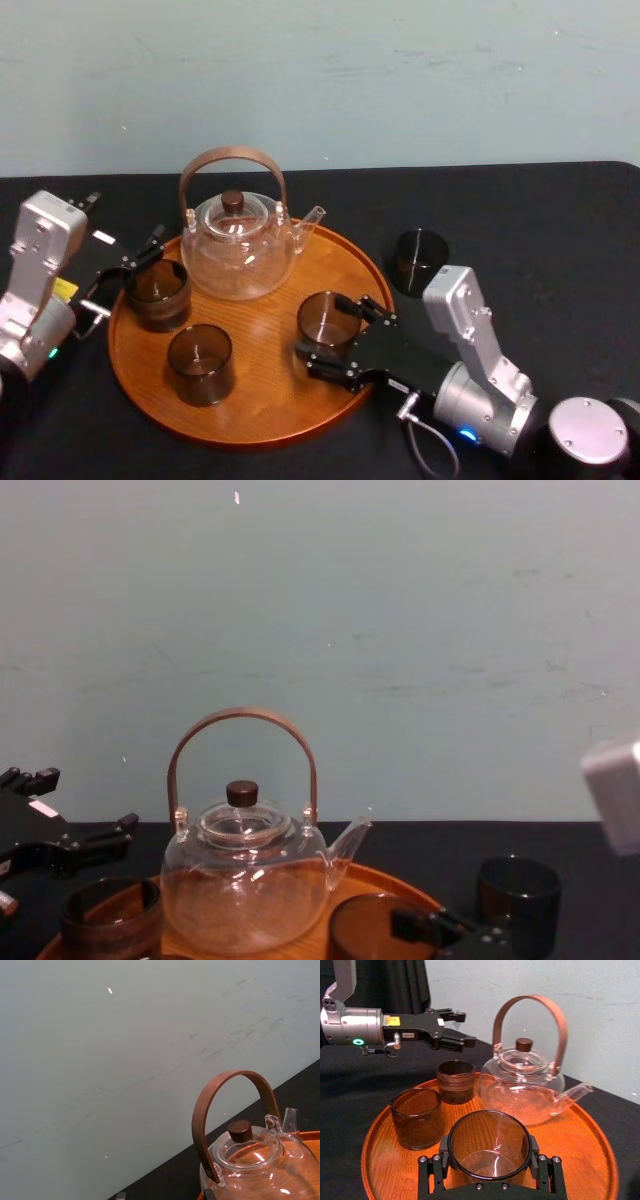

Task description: Pick up the glass from the table and place it on the tray.

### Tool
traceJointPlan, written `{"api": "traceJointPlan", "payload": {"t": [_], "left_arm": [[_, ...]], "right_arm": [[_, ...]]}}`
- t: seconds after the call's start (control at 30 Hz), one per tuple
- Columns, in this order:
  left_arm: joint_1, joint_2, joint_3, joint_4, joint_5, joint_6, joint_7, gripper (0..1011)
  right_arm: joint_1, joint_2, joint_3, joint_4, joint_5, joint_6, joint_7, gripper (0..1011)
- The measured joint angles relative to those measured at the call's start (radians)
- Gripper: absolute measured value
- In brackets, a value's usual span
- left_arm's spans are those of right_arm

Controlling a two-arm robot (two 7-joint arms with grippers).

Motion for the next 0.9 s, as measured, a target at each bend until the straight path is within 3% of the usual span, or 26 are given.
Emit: {"api": "traceJointPlan", "payload": {"t": [0.37,0.9], "left_arm": [[0.0,0.0,0.0,0.0,0.0,0.0,0.0,1001],[0.0,0.0,0.0,0.0,0.0,0.0,0.0,1001]], "right_arm": [[0.052,-0.036,-0.055,0.064,0.008,0.002,0.022,905],[0.066,-0.048,-0.09,0.096,0.014,0.011,0.022,905]]}}
